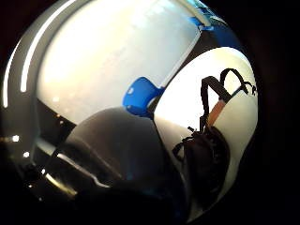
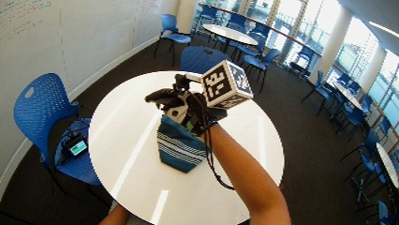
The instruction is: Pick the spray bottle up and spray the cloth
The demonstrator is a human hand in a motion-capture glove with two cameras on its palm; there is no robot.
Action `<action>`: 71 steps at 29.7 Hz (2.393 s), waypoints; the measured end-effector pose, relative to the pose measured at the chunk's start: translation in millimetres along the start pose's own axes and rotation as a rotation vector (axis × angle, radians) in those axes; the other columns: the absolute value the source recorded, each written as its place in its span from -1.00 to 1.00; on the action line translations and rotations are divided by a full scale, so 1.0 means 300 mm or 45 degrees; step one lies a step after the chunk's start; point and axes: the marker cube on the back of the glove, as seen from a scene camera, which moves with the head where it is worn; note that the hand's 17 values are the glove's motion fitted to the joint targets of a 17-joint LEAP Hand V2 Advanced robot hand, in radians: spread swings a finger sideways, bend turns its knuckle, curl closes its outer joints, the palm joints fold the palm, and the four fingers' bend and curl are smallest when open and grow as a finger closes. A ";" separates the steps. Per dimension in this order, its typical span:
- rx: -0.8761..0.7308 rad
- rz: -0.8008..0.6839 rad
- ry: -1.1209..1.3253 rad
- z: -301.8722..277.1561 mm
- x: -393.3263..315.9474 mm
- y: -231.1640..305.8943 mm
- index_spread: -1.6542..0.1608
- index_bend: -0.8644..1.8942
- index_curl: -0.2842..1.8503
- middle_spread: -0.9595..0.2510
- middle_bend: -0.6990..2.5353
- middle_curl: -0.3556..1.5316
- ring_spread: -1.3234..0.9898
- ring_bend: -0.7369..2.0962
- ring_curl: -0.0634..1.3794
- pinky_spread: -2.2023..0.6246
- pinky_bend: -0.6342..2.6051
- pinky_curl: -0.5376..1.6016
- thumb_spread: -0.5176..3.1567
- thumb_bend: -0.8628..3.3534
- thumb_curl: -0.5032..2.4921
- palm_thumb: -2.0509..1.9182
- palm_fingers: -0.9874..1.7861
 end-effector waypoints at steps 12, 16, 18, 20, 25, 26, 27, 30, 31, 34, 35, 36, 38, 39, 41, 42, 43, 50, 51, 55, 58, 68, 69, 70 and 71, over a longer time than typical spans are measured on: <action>0.156 0.136 -0.458 0.032 -0.072 -0.083 0.58 -0.08 -0.22 0.38 -0.25 -0.12 0.01 -0.12 -0.31 0.40 -0.37 -0.13 -0.54 -0.61 -0.11 0.47 0.70; 0.212 0.147 -0.473 0.050 -0.060 -0.115 0.58 -0.08 -0.22 0.38 -0.25 -0.12 0.02 -0.12 -0.31 0.40 -0.37 -0.13 -0.54 -0.61 -0.11 0.47 0.70; 0.244 0.166 -0.482 0.061 -0.044 -0.131 0.58 -0.08 -0.22 0.38 -0.25 -0.12 0.02 -0.12 -0.31 0.40 -0.37 -0.13 -0.54 -0.61 -0.11 0.47 0.70; 0.276 0.197 -0.496 0.066 -0.020 -0.146 0.58 -0.08 -0.22 0.38 -0.25 -0.12 0.02 -0.12 -0.31 0.40 -0.37 -0.13 -0.54 -0.61 -0.11 0.47 0.69; 0.331 0.328 -0.585 0.076 0.072 -0.168 0.59 -0.08 -0.22 0.39 -0.25 -0.12 0.02 -0.12 -0.31 0.40 -0.37 -0.13 -0.53 -0.61 -0.11 0.47 0.69; 0.334 0.355 -0.603 0.083 0.090 -0.168 0.59 -0.08 -0.22 0.39 -0.25 -0.12 0.02 -0.12 -0.31 0.40 -0.37 -0.13 -0.53 -0.61 -0.11 0.47 0.69; 0.336 0.378 -0.615 0.090 0.107 -0.166 0.59 -0.08 -0.22 0.38 -0.25 -0.12 0.02 -0.12 -0.31 0.40 -0.37 -0.13 -0.53 -0.61 -0.12 0.47 0.69; 0.332 0.424 -0.619 0.109 0.144 -0.157 0.59 -0.08 -0.22 0.38 -0.25 -0.12 0.02 -0.12 -0.31 0.40 -0.37 -0.13 -0.53 -0.61 -0.12 0.47 0.69; 0.328 0.431 -0.611 0.114 0.152 -0.154 0.59 -0.08 -0.22 0.38 -0.24 -0.12 0.02 -0.13 -0.31 0.40 -0.37 -0.13 -0.53 -0.61 -0.12 0.47 0.69; 0.321 0.429 -0.565 0.120 0.164 -0.151 0.59 -0.08 -0.22 0.38 -0.24 -0.12 0.02 -0.13 -0.31 0.40 -0.37 -0.13 -0.53 -0.61 -0.12 0.47 0.69; 0.319 0.424 -0.545 0.120 0.165 -0.152 0.59 -0.08 -0.22 0.38 -0.24 -0.12 0.02 -0.13 -0.31 0.40 -0.37 -0.13 -0.53 -0.61 -0.12 0.47 0.69; 0.318 0.419 -0.526 0.120 0.164 -0.153 0.59 -0.08 -0.22 0.38 -0.24 -0.12 0.02 -0.13 -0.31 0.40 -0.37 -0.13 -0.53 -0.61 -0.12 0.47 0.69; 0.320 0.414 -0.504 0.116 0.163 -0.158 0.59 -0.08 -0.22 0.38 -0.24 -0.12 0.02 -0.13 -0.31 0.40 -0.37 -0.13 -0.53 -0.61 -0.12 0.47 0.69; 0.322 0.415 -0.500 0.113 0.164 -0.161 0.59 -0.08 -0.22 0.38 -0.24 -0.12 0.02 -0.13 -0.31 0.40 -0.37 -0.13 -0.53 -0.61 -0.12 0.47 0.69; 0.329 0.418 -0.500 0.106 0.167 -0.168 0.59 -0.08 -0.22 0.38 -0.24 -0.12 0.02 -0.13 -0.31 0.40 -0.37 -0.13 -0.53 -0.61 -0.12 0.47 0.69; 0.331 0.417 -0.501 0.104 0.167 -0.171 0.59 -0.08 -0.22 0.38 -0.24 -0.12 0.02 -0.13 -0.31 0.40 -0.37 -0.13 -0.53 -0.61 -0.12 0.47 0.69; 0.333 0.414 -0.500 0.103 0.166 -0.173 0.59 -0.08 -0.22 0.38 -0.24 -0.12 0.02 -0.13 -0.31 0.40 -0.37 -0.13 -0.53 -0.61 -0.12 0.47 0.69; 0.363 0.390 -0.503 0.106 0.137 -0.206 0.60 -0.08 -0.22 0.38 -0.24 -0.12 0.02 -0.13 -0.31 0.39 -0.37 -0.13 -0.53 -0.61 -0.12 0.47 0.70; 0.369 0.387 -0.504 0.106 0.131 -0.213 0.60 -0.08 -0.22 0.38 -0.24 -0.12 0.02 -0.13 -0.31 0.39 -0.37 -0.13 -0.53 -0.61 -0.12 0.47 0.70; 0.374 0.388 -0.499 0.110 0.128 -0.224 0.60 -0.07 -0.22 0.38 -0.24 -0.11 0.02 -0.13 -0.31 0.39 -0.37 -0.12 -0.54 -0.61 -0.12 0.46 0.70; 0.369 0.394 -0.495 0.121 0.129 -0.224 0.59 -0.07 -0.22 0.37 -0.24 -0.11 0.02 -0.13 -0.31 0.38 -0.37 -0.13 -0.54 -0.61 -0.11 0.46 0.70; 0.361 0.401 -0.494 0.136 0.136 -0.216 0.58 -0.06 -0.22 0.35 -0.23 -0.11 0.01 -0.13 -0.31 0.37 -0.37 -0.12 -0.54 -0.61 -0.11 0.46 0.70; 0.361 0.402 -0.495 0.137 0.137 -0.215 0.58 -0.06 -0.22 0.35 -0.23 -0.11 0.01 -0.13 -0.31 0.37 -0.37 -0.12 -0.54 -0.61 -0.11 0.46 0.70; 0.360 0.402 -0.496 0.139 0.139 -0.213 0.58 -0.06 -0.22 0.35 -0.23 -0.11 0.01 -0.13 -0.31 0.37 -0.37 -0.12 -0.54 -0.61 -0.11 0.46 0.70; 0.360 0.403 -0.497 0.141 0.141 -0.212 0.58 -0.06 -0.22 0.35 -0.23 -0.11 0.01 -0.13 -0.31 0.37 -0.37 -0.12 -0.54 -0.61 -0.11 0.46 0.70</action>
